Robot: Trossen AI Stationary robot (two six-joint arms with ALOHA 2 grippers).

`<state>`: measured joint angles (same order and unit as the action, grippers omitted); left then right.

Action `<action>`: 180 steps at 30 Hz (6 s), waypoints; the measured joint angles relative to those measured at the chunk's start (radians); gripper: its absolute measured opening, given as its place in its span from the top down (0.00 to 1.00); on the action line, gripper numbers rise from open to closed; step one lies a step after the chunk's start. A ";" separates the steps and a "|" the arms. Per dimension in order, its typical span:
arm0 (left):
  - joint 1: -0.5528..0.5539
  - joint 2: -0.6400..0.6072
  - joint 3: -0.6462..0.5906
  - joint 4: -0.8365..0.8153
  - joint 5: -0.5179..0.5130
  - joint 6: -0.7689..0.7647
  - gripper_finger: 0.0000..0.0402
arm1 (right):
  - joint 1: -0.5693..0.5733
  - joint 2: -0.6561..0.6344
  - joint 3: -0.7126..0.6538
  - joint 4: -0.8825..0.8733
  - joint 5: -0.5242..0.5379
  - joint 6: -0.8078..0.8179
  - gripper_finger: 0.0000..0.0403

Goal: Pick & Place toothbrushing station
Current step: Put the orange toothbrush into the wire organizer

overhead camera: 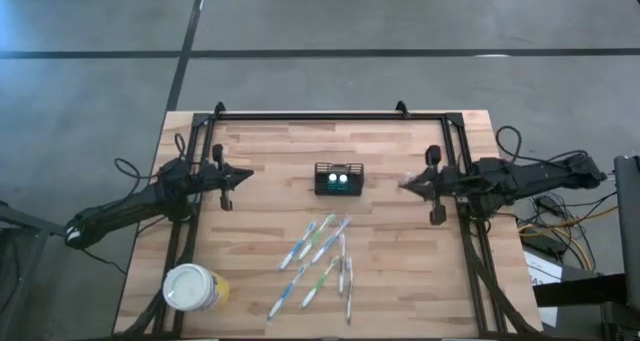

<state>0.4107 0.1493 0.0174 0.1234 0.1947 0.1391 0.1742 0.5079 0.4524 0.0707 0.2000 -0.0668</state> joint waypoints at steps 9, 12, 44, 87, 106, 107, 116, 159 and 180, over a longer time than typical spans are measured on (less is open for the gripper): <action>0.000 0.000 -0.005 -0.003 -0.003 -0.044 0.97 | -0.070 -0.260 -0.154 0.021 -0.147 -0.001 0.97; 0.000 0.000 -0.005 -0.004 -0.003 -0.055 0.97 | -0.100 -0.315 -0.188 0.019 -0.230 0.020 0.97; 0.000 0.000 -0.005 -0.001 -0.006 -0.088 0.95 | -0.127 -0.507 -0.391 -0.029 -0.252 -0.039 0.97; 0.000 0.000 -0.006 0.020 -0.066 -0.032 0.97 | -0.136 -0.080 -0.258 0.404 -0.145 -0.108 0.97; 0.000 0.000 -0.007 0.006 -0.066 -0.034 0.97 | -0.462 0.602 -0.114 0.923 -0.460 0.007 0.97; 0.000 0.000 -0.007 0.004 -0.066 -0.034 0.97 | -0.482 0.630 -0.119 0.956 -0.468 0.020 0.97; 0.000 0.000 -0.008 -0.007 -0.065 -0.035 0.97 | -0.527 0.844 -0.097 1.050 -0.464 0.033 0.97; 0.000 0.001 -0.011 -0.013 -0.065 -0.065 0.97 | -0.545 1.195 -0.133 1.270 -0.358 0.101 0.90; 0.000 0.001 -0.011 -0.013 -0.065 -0.065 0.97 | -0.533 1.193 -0.131 1.151 -0.357 0.069 0.81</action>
<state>0.4108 0.1501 0.0059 0.1108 0.1299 0.0740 -0.3588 1.7008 0.3218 1.2219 -0.1571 0.0022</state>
